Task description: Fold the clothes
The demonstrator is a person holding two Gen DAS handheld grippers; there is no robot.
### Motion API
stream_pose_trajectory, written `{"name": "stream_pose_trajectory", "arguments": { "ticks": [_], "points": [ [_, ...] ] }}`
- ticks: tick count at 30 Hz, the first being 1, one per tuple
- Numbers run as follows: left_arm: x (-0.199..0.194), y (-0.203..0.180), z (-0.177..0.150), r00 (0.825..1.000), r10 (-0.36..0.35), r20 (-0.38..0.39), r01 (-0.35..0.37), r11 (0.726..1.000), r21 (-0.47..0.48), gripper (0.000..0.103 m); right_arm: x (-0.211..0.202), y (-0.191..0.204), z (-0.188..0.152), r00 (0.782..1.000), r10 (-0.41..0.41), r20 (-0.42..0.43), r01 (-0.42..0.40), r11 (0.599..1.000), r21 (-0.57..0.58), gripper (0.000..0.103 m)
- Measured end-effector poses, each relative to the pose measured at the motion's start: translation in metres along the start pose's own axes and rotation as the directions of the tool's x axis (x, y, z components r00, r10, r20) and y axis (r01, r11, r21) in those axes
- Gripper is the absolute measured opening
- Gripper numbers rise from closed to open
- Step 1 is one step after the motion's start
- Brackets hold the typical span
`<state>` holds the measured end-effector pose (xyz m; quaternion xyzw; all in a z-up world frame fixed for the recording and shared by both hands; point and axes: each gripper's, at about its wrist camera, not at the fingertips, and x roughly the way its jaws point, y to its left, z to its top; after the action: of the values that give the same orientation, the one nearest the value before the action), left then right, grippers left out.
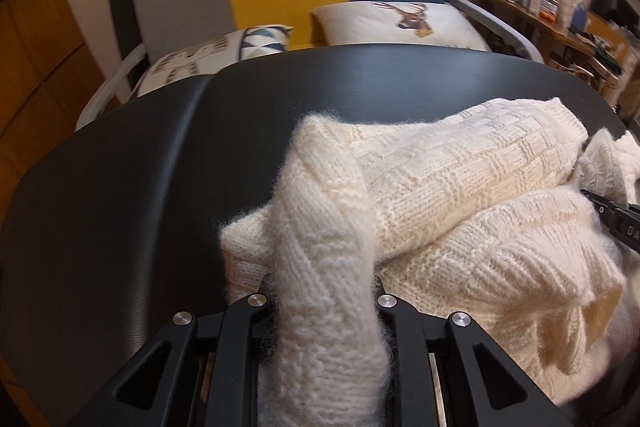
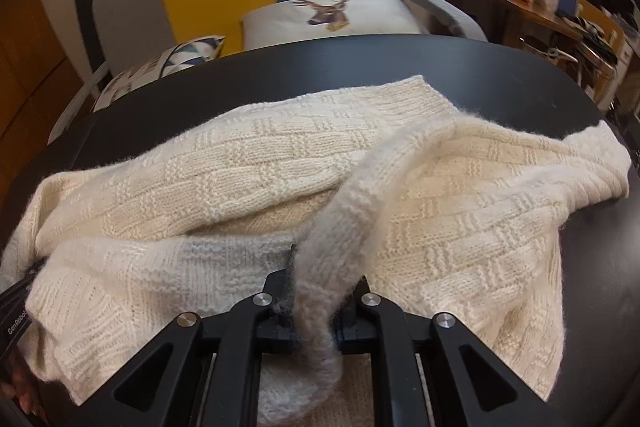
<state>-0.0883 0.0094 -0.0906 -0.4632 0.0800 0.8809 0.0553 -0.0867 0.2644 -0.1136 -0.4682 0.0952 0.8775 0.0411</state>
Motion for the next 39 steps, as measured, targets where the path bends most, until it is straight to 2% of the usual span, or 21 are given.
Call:
{"name": "stream_pose_trajectory", "arguments": {
  "ticks": [8, 21, 24, 29, 32, 33, 35, 39],
  "points": [
    [-0.002, 0.055, -0.007, 0.998, 0.063, -0.010, -0.064, 0.996, -0.067, 0.021, 0.012, 0.059, 0.007, 0.999, 0.034, -0.014, -0.035, 0.995, -0.091, 0.012],
    [0.008, 0.117, -0.011, 0.992, 0.118, -0.047, -0.124, 0.977, -0.172, 0.021, 0.027, 0.116, 0.019, 0.996, 0.081, -0.036, -0.086, 0.986, -0.140, 0.012],
    [0.005, 0.126, -0.012, 0.991, 0.122, -0.047, -0.129, 0.972, -0.196, 0.021, 0.027, 0.117, 0.023, 0.992, 0.119, -0.035, -0.122, 0.988, -0.097, 0.013],
    [0.001, 0.139, -0.009, 0.997, 0.046, -0.054, -0.058, 0.967, -0.248, 0.021, 0.020, 0.096, 0.019, 0.967, 0.252, -0.029, -0.251, 0.967, 0.042, 0.013],
    [-0.004, 0.139, -0.011, 0.999, 0.031, -0.029, -0.036, 0.974, -0.223, 0.027, 0.010, 0.087, 0.011, 0.944, 0.329, -0.029, -0.326, 0.943, 0.070, 0.021],
    [-0.008, 0.138, -0.013, 0.999, 0.031, -0.014, -0.033, 0.976, -0.215, 0.028, 0.006, 0.085, 0.009, 0.944, 0.328, -0.027, -0.325, 0.943, 0.066, 0.023],
    [-0.014, 0.137, -0.016, 0.999, 0.039, 0.009, -0.037, 0.980, -0.197, 0.037, -0.005, 0.084, 0.003, 0.953, 0.301, -0.024, -0.300, 0.954, 0.029, 0.023],
    [-0.033, 0.140, -0.028, 0.997, 0.034, 0.065, -0.023, 0.986, -0.164, 0.052, -0.036, 0.089, -0.010, 0.966, 0.258, 0.027, -0.253, 0.960, -0.118, 0.024]
  ]
}}
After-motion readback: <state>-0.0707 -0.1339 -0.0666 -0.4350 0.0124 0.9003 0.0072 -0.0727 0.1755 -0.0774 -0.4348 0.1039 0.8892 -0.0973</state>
